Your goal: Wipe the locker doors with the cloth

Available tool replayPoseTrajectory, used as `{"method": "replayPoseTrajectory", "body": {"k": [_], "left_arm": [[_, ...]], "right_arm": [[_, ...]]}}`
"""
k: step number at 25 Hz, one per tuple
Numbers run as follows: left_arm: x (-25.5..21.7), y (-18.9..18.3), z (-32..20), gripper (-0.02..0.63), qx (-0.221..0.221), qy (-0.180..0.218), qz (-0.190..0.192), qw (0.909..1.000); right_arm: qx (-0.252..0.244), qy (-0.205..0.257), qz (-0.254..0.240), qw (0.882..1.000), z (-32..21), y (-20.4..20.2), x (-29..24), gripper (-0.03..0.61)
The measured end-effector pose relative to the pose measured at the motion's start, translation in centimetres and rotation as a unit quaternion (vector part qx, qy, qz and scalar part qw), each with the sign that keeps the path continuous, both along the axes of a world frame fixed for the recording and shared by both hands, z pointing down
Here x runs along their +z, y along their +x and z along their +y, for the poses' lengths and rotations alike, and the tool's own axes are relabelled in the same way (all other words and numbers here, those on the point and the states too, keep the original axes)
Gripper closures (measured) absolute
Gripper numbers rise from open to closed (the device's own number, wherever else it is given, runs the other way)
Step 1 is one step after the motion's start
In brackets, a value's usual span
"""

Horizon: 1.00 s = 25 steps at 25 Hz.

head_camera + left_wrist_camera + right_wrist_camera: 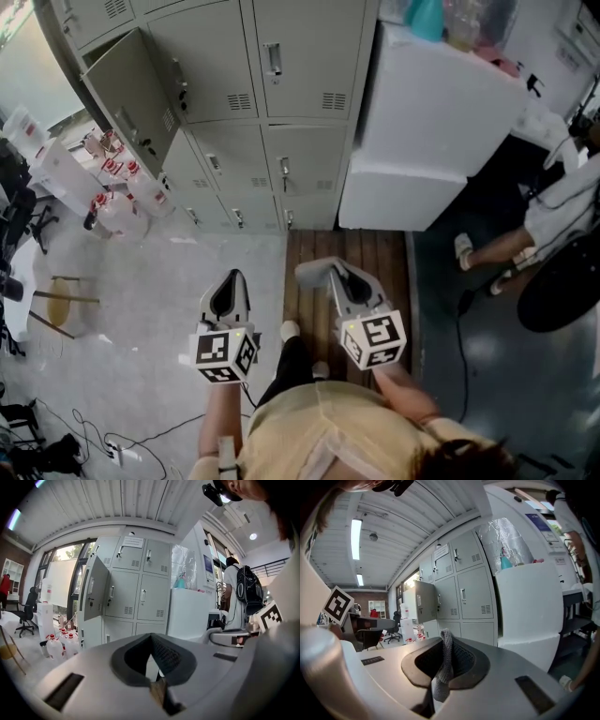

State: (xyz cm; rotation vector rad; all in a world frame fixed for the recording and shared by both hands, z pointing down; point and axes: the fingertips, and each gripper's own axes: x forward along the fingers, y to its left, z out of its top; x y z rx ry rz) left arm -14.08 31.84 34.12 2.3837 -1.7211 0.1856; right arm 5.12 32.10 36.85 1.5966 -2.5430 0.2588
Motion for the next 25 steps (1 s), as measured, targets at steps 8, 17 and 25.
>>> {"method": "replayPoseTrajectory", "body": {"k": [8,17,25], "left_arm": [[0.1,-0.1,-6.3,0.627,0.013,0.0,0.007,0.9999],[0.5,-2.0,-13.5,0.627,0.013,-0.008,-0.002,0.9999],[1.4,-5.2,-18.8,0.627,0.002,-0.018,-0.006,0.9998]], "right_arm": [[0.01,-0.001,0.027,1.0,-5.9,-0.6,-0.8,0.56],[0.015,-0.011,0.036,0.999,-13.5,-2.1,-1.1,0.56],[0.018,-0.006,0.043,0.999,-19.8,-4.2,-0.2,0.56]]}}
